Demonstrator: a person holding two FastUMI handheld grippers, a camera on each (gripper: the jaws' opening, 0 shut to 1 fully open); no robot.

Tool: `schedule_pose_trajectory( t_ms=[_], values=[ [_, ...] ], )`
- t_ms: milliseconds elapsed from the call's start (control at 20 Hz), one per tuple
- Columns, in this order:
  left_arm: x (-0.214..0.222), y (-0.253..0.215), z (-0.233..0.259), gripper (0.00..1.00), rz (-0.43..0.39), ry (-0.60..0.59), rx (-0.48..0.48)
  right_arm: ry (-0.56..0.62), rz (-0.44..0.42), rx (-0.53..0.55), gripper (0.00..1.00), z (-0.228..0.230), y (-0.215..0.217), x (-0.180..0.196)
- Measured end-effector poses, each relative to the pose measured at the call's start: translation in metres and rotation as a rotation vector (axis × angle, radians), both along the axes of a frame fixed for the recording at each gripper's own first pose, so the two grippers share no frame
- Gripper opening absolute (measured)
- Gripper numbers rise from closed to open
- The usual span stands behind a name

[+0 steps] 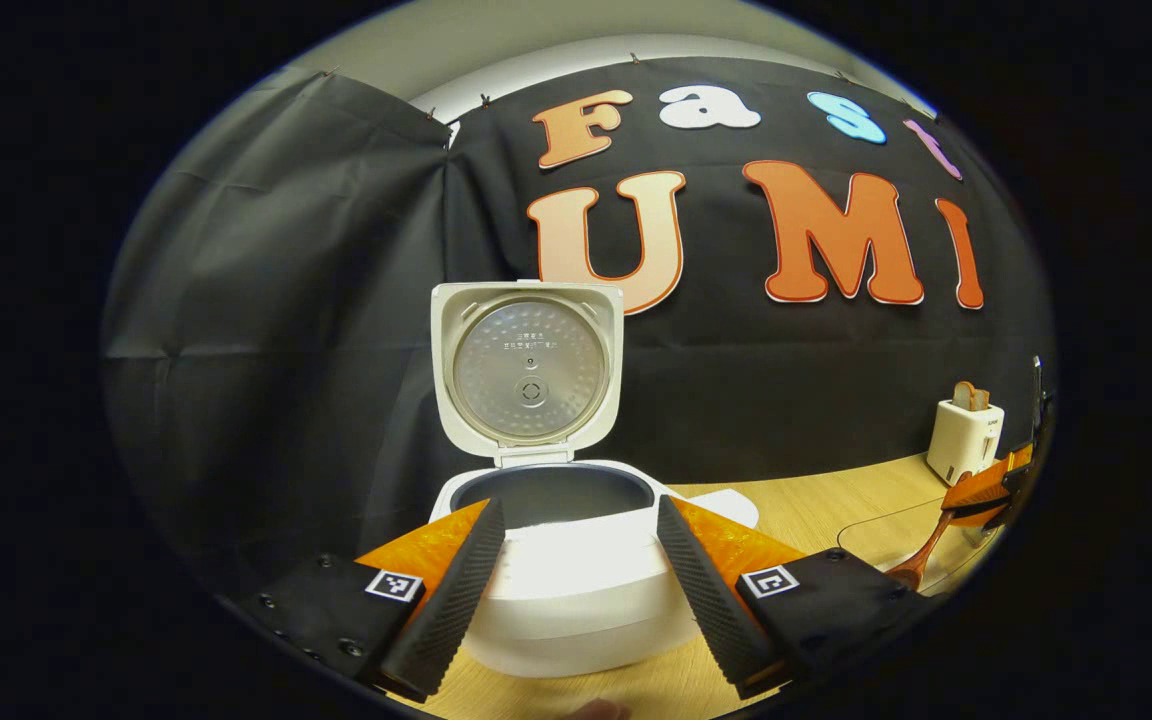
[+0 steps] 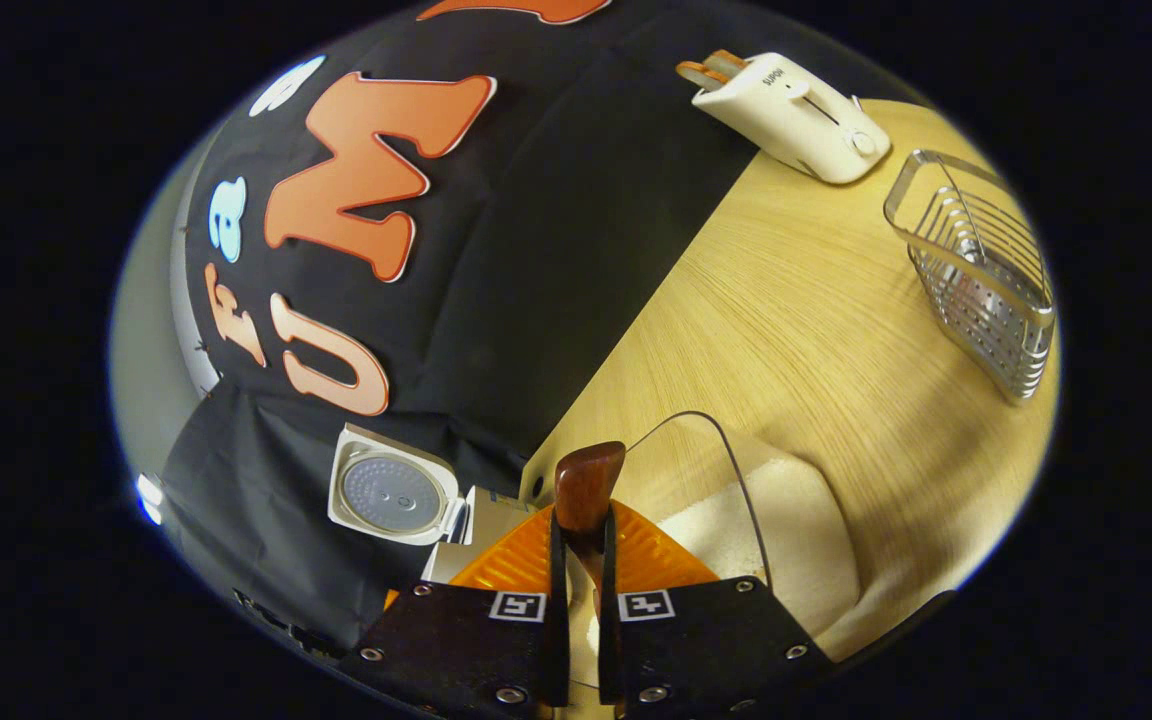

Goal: Close the left gripper, press the button to open the rice cooker; take a wooden spoon from the chopstick holder with the right hand, scoop a spoonful of rice and pour it into the rice cooker, then put the wooden spoon back into the chopstick holder.

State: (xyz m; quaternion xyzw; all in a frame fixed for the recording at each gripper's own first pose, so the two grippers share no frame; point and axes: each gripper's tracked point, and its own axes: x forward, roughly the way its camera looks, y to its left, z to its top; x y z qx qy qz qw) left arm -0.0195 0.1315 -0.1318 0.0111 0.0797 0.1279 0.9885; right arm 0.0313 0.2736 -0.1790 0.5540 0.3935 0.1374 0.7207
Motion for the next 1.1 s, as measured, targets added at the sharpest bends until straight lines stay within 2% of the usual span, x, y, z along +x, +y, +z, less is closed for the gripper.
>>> schedule_pose_trajectory(
  t_ms=[300,550,800,1100],
  values=[
    [-0.003,0.011,0.004,1.0,0.027,-0.01,-0.006,-0.01,-0.098,0.078,0.12,0.017,-0.024,0.016],
    [-0.005,0.014,0.006,1.0,0.039,-0.018,-0.02,0.052,-0.232,0.233,0.12,0.025,-0.052,0.036],
    [-0.007,0.016,0.007,1.0,0.045,-0.018,-0.019,0.093,-0.321,0.336,0.12,0.034,-0.069,0.051],
    [-0.007,0.014,0.007,1.0,0.043,-0.021,-0.036,0.167,-0.346,0.546,0.12,0.056,-0.051,0.066]
  ],
)
